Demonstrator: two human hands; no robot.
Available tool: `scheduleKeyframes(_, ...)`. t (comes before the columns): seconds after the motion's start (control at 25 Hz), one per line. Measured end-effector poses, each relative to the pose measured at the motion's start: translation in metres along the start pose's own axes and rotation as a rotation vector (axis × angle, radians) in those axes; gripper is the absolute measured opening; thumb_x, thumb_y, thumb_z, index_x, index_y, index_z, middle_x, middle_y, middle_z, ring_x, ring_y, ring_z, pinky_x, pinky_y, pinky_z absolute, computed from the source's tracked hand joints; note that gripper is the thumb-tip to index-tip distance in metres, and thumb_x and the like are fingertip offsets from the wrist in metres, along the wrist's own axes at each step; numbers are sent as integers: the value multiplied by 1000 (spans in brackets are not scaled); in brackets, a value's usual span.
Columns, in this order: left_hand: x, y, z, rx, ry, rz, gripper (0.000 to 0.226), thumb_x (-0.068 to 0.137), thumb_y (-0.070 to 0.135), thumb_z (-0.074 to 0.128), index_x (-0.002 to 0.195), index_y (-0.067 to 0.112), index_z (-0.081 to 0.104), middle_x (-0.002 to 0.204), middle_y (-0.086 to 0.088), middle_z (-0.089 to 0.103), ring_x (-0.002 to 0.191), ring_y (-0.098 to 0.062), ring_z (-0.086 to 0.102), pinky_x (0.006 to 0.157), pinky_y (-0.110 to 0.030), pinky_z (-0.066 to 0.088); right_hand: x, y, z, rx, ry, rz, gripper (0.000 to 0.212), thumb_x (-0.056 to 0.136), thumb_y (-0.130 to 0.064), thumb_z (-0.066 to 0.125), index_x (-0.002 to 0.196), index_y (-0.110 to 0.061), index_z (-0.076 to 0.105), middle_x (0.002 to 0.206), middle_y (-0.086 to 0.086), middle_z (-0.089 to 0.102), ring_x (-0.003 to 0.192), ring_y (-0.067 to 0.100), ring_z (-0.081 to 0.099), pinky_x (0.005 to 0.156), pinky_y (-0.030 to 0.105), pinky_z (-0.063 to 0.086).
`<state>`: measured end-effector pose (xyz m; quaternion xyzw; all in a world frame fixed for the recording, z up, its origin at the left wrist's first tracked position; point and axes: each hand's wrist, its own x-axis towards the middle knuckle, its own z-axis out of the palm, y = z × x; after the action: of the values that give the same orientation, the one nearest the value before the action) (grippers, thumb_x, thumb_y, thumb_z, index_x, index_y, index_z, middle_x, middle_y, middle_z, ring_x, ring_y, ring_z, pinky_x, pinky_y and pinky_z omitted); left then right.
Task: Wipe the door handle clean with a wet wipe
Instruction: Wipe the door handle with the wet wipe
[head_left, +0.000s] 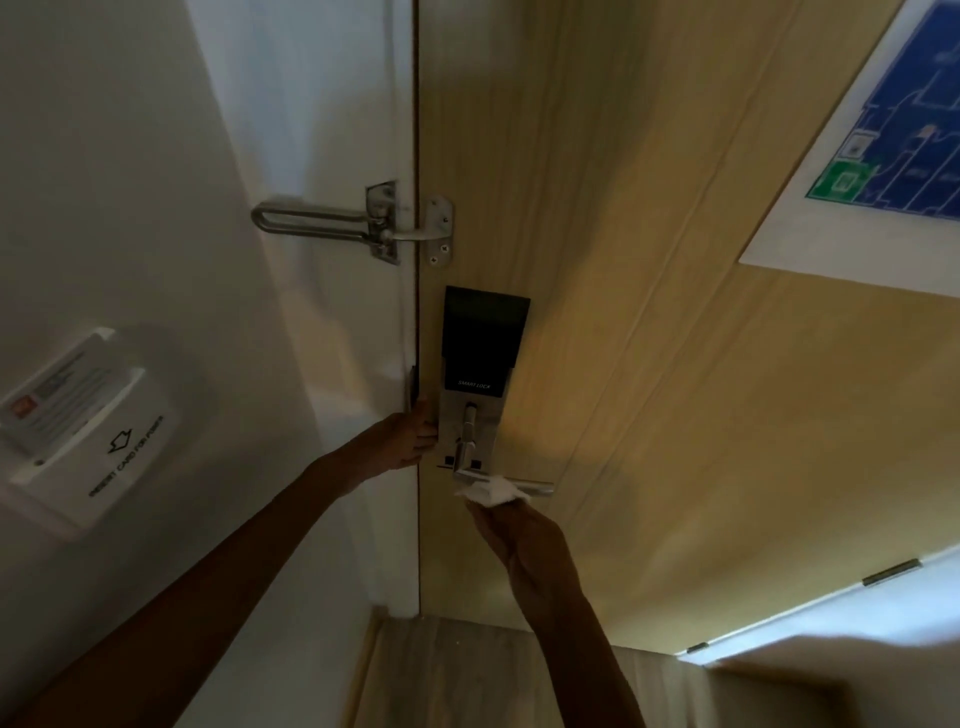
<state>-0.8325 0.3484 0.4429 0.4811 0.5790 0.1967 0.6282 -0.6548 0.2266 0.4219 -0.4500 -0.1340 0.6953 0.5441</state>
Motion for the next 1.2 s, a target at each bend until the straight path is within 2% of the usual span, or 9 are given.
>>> scheduleKeyframes(0.12,5,-6,-5,-9,-1,32,74,94,60,23,137,5,46,141,-15,51,128,-24,52,94,-26,43,8,3,7,-36,118,-40,18,86,-7,69,102,1,69,98,18,76,92,29,73,82,36,61)
scheduleKeyframes(0.24,6,-12,-12,12,-13,81,89,75,78,31,129,11,55,134,-10,59,99,-4,66,79,-16,51,20,9,13,-77,207,-100,23,85,-17,72,99,0,68,84,14,74,74,23,73,62,29,61)
scheduleKeyframes(0.44,15,-17,-14,-13,-4,105,104,52,91,40,123,16,59,131,-5,61,82,6,65,69,-12,52,19,-2,-17,-39,198,-137,29,85,-21,71,102,3,67,79,12,71,70,17,69,61,26,59)
scheduleKeyframes(0.56,13,-14,-13,-53,-3,84,90,55,90,42,109,23,64,119,11,62,76,7,67,65,-13,52,19,-12,-32,-69,220,-139,28,82,-22,73,98,2,69,73,9,71,65,15,68,60,25,59)
scheduleKeyframes(0.68,10,-11,-10,-57,-5,58,86,56,88,41,108,25,65,106,7,70,89,-5,68,69,-15,51,21,2,-18,-116,180,-129,31,83,-18,73,105,2,66,83,11,69,74,17,67,67,28,57)
scheduleKeyframes(0.76,10,-10,-7,-58,10,46,87,66,83,36,118,17,62,121,-3,68,110,-18,63,81,-20,49,21,9,-11,-113,198,-149,35,82,-17,74,110,1,63,94,15,68,85,22,67,74,32,56)
scheduleKeyframes(0.92,13,-9,-5,-86,6,31,82,80,74,29,129,13,53,140,-12,53,118,-19,58,90,-25,44,16,-15,-34,-170,301,-207,29,82,-21,74,105,-8,63,98,12,69,87,25,67,71,34,57)
scheduleKeyframes(1.08,10,-9,-4,-83,3,51,83,68,82,34,115,20,61,135,-6,57,98,-7,65,85,-22,47,15,-45,-50,-688,417,-357,26,83,-27,76,102,-10,71,83,3,74,77,22,71,71,40,61)
scheduleKeyframes(1.2,12,-12,-6,-55,-3,79,110,48,90,38,127,15,55,138,-11,55,116,-16,60,89,-24,44,12,-46,-41,-1008,340,-549,15,85,-19,74,96,-10,74,78,3,74,70,18,69,67,33,58)
